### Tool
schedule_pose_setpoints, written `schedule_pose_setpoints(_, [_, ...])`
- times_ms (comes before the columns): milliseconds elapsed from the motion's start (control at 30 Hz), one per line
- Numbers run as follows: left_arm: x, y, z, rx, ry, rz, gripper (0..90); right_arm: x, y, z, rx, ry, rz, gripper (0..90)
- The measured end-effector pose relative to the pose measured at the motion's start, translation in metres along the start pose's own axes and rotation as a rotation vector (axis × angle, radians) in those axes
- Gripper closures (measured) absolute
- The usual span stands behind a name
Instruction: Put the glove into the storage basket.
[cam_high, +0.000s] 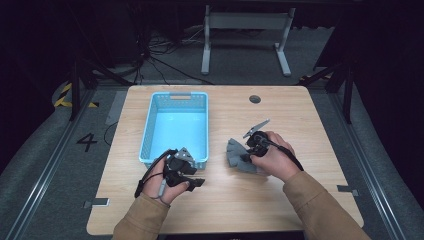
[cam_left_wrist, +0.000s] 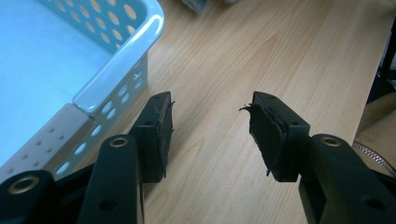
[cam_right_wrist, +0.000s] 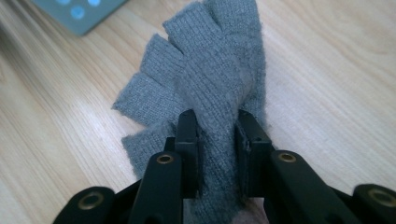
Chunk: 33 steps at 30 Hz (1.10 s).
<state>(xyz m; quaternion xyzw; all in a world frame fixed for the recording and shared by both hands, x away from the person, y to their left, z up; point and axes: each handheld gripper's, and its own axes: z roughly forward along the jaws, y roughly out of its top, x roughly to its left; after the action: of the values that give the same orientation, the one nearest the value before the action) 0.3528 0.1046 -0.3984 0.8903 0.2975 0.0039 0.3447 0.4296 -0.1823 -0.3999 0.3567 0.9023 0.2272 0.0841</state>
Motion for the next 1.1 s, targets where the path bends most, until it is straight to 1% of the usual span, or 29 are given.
schedule_pose_setpoints(167, [0.002, -0.004, -0.005, -0.006, 0.007, -0.007, 50.0, -0.001, 0.016, -0.012, -0.035, 0.0, 0.007, 73.6])
schedule_pose_setpoints(333, [0.003, -0.01, -0.009, -0.01, 0.014, -0.021, 50.0, 0.001, 0.03, -0.021, -0.068, 0.015, 0.004, 73.3])
schedule_pose_setpoints(733, [0.004, -0.026, -0.023, -0.022, 0.042, -0.064, 50.7, 0.005, 0.064, -0.035, -0.091, 0.005, -0.017, 73.3])
schedule_pose_setpoints(900, [0.005, -0.034, -0.028, -0.024, 0.053, -0.082, 50.8, 0.008, 0.079, -0.038, -0.111, 0.01, -0.029, 73.3])
schedule_pose_setpoints(1100, [0.005, -0.042, -0.034, -0.034, 0.067, -0.107, 50.9, 0.016, 0.095, -0.034, -0.115, 0.022, -0.045, 73.2])
